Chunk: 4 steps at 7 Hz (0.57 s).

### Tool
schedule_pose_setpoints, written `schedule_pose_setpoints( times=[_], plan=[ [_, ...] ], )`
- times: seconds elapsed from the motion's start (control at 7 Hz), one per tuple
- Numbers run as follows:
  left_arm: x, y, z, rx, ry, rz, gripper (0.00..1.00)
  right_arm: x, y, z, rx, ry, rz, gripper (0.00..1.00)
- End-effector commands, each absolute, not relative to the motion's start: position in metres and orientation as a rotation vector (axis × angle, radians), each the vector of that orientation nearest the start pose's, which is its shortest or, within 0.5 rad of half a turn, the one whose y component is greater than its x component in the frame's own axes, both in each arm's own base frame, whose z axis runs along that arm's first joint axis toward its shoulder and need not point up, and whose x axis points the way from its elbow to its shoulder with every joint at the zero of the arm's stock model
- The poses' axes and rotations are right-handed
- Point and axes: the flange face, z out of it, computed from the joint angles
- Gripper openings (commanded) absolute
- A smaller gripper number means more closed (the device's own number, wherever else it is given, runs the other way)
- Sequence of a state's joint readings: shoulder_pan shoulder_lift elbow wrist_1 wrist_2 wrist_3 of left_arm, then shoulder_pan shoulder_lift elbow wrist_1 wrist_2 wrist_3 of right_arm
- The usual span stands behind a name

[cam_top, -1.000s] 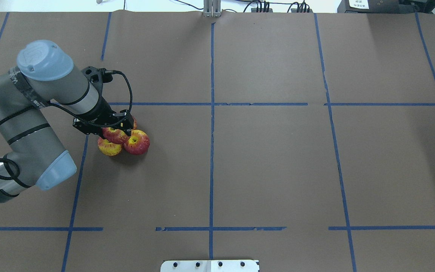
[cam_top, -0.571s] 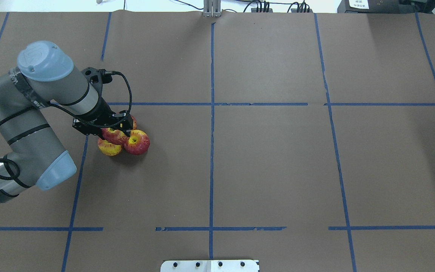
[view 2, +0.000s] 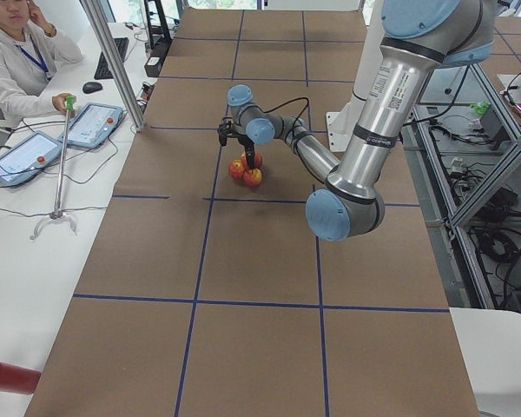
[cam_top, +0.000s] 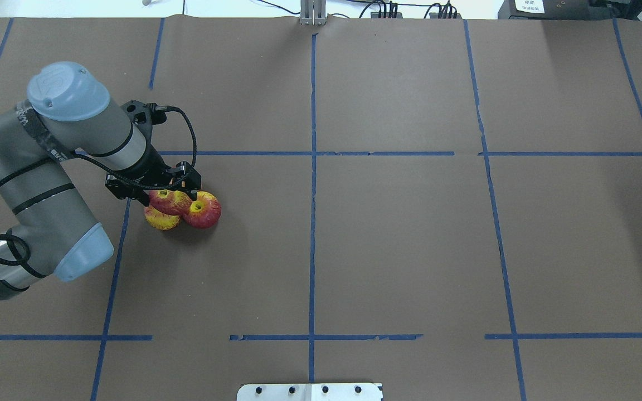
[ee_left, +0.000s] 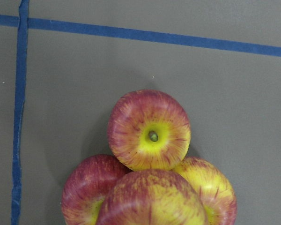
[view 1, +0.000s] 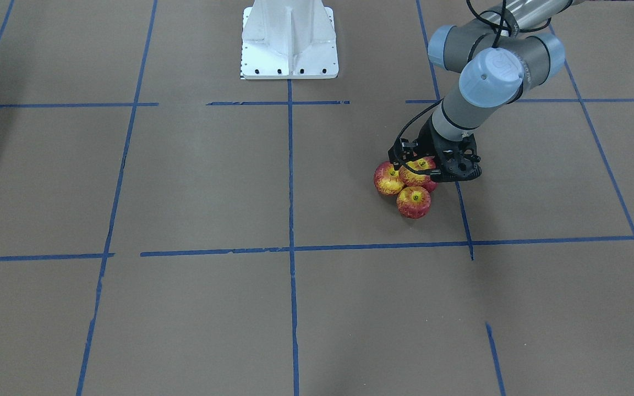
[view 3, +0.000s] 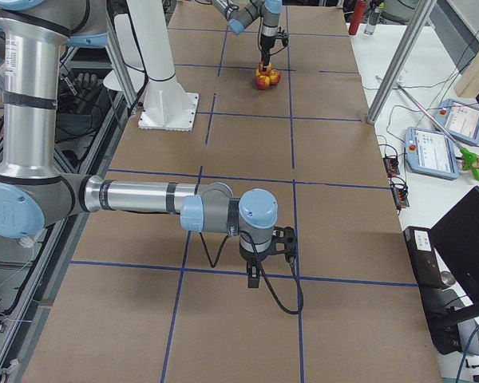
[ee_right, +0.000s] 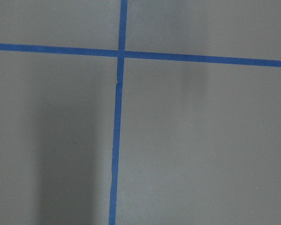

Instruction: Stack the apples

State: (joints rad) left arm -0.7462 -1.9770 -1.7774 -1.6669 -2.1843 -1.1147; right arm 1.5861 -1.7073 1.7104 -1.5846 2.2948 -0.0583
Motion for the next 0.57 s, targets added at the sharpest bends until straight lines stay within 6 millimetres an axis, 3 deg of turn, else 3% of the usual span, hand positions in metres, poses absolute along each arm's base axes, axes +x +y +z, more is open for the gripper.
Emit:
schedule_pose_setpoints(
  times=[0.0, 0.14, 0.29, 0.43],
  plan=[
    [0.371, -0.469, 0.303, -0.079, 0.901, -0.075, 1.0, 0.074, -0.432, 0.658, 0.016, -0.724, -0.037, 1.0],
    [0.33, -0.482, 0.287, -0.045, 0.902, -0.123, 1.0, 0.074, -0.432, 0.658, 0.016, -0.724, -0.037, 1.0],
    [0.314, -0.485, 0.295, -0.038, 0.894, -0.143, 1.0, 0.074, -0.432, 0.658, 0.016, -0.724, -0.037, 1.0],
    [0.302, -0.475, 0.317, -0.014, 0.876, -0.059, 1.0, 0.074, -0.432, 0.658, 0.016, -0.724, -0.037, 1.0]
  ],
)
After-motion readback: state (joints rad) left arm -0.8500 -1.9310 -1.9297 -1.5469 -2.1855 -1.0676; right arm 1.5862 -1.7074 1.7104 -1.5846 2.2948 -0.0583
